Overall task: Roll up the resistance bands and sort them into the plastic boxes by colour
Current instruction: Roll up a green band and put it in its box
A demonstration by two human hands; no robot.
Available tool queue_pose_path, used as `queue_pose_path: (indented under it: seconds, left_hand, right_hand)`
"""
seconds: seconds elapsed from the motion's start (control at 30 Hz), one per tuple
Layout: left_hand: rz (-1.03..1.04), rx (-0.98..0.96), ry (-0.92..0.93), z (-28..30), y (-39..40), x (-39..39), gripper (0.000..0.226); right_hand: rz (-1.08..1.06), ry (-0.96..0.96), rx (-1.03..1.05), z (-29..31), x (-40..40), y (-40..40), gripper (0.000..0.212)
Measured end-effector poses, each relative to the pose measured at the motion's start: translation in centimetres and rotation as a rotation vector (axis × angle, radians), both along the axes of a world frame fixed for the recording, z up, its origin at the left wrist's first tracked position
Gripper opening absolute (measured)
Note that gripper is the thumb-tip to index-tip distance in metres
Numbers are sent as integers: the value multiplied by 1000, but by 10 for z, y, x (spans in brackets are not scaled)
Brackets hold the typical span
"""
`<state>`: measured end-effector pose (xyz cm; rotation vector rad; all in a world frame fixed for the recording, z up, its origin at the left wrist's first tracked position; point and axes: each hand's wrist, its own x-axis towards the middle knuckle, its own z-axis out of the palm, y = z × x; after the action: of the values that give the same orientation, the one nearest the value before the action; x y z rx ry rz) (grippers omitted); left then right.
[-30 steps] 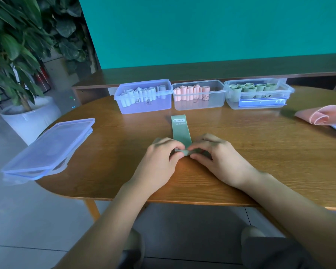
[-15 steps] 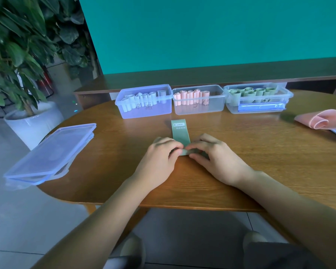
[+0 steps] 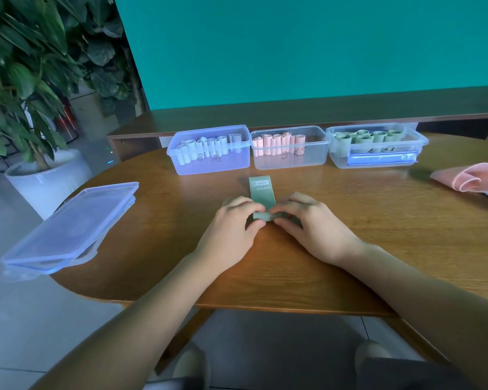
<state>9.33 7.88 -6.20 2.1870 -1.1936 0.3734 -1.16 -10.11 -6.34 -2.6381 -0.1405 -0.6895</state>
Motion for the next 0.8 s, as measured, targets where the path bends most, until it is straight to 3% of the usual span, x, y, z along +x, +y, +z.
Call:
queue_pose_path:
  seconds: [0.23, 0.37, 0.57, 0.8]
  left_hand:
    - [-4, -43, -130, 0, -5, 7, 22]
    - [-26, -65, -119, 0, -6, 12, 17]
    - [-13, -14, -83, -1, -13, 25, 25]
    - [-15, -64, -135, -1, -16, 29, 23]
  right_hand:
    - [-37, 36, -10, -1, 14, -7, 27]
    - [-60, 55, -42, -1, 19, -9, 29]
    - [-89, -7, -108, 0, 21, -8, 25]
    - [-81, 25, -58, 1, 27, -13, 28]
